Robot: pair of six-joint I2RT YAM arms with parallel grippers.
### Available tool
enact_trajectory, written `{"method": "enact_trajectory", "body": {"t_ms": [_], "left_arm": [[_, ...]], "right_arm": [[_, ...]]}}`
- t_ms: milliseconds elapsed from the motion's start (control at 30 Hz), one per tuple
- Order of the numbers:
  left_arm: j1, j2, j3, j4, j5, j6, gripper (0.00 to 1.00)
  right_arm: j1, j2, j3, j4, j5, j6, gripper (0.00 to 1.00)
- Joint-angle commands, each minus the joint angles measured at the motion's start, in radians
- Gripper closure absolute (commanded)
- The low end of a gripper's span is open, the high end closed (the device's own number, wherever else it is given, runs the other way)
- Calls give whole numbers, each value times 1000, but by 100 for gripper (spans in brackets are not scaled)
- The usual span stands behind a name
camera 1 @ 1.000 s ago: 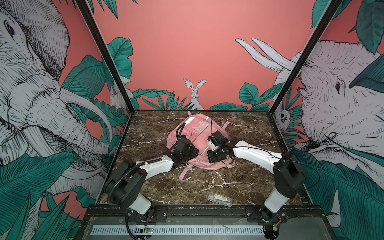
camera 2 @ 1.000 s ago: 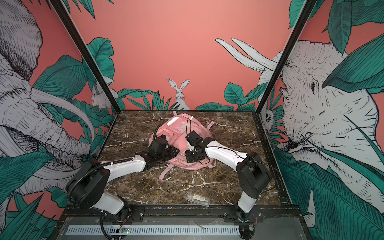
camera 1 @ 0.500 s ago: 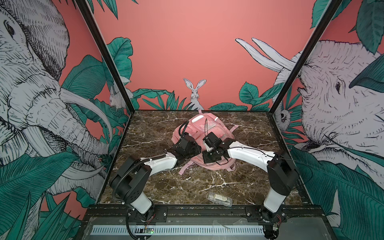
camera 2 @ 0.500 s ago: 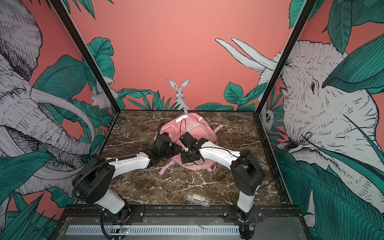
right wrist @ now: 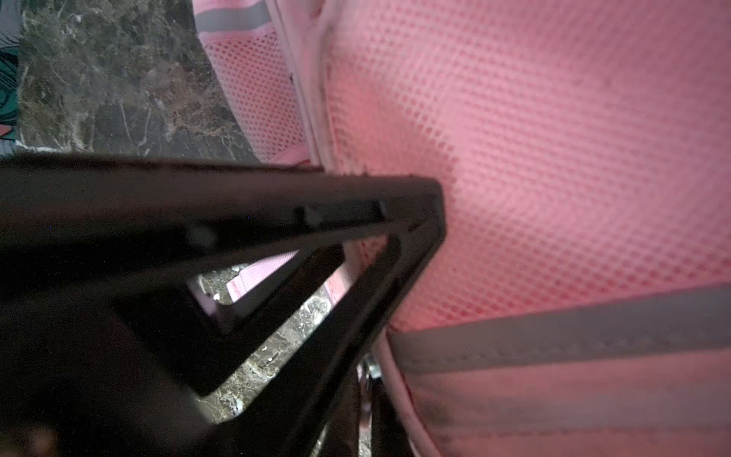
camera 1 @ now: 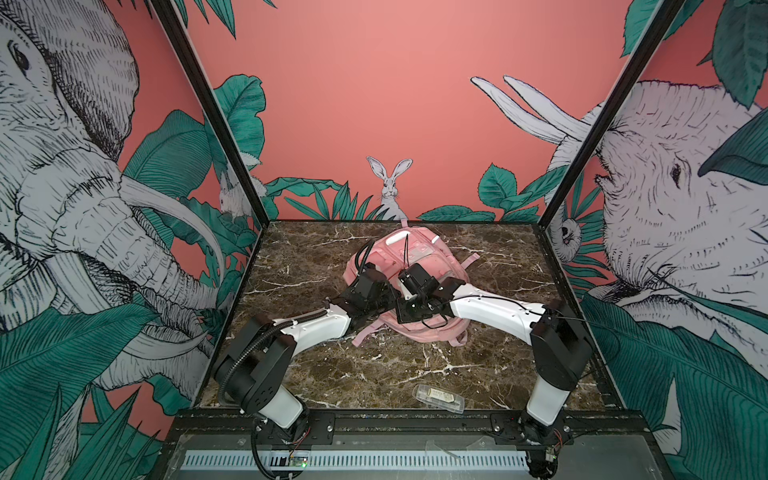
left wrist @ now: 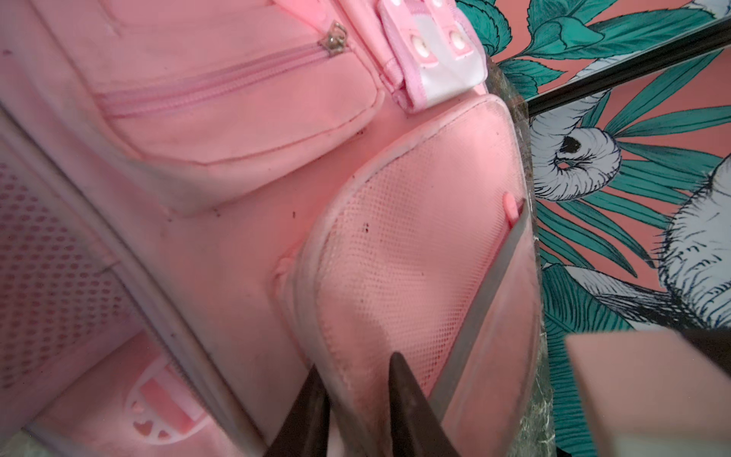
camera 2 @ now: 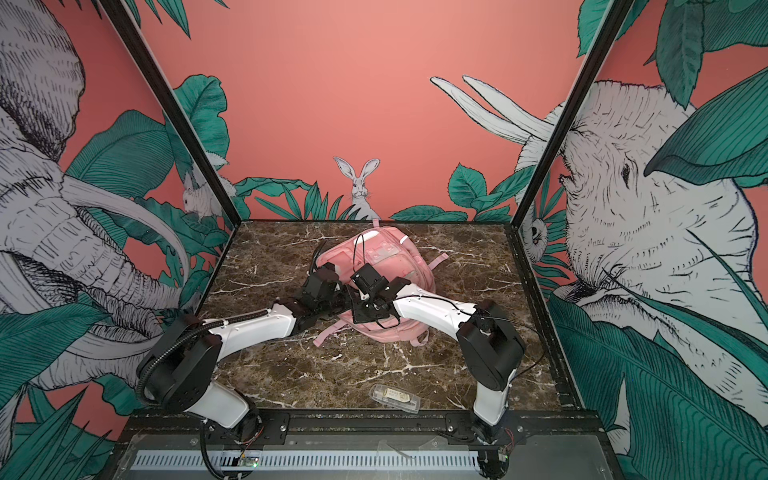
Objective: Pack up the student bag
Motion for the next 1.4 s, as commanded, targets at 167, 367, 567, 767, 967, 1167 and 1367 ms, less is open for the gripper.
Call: {"method": "enact_trajectory", "body": {"t_ms": [167,367,567,767,967,1167,1367], "left_arm": [[101,-142,-56,-88,37,73,70],[124,-257,-60,-214,-20,164,67],[137,-295,-87,-236,-30,175,66],[140,-328,-123,-247,-39,167,66],[140,-389,-127,-322,-53,207,63],[141,-406,-131,-365,-13,251,52],[110,-376,-112,-400,56,307,43]], "right_arm": [[-4,13,15,139,0,16,96],[-28,45,58,160,-14,2,91],[-33,105,144,149,-25,4,93],[-35,211,271,125,-35,17,94],[-34,164,249,112,-44,3,68],[-25,-4,107,63,-119,-62,42],[-20,-239,-101,-70,-40,-147,37]]}}
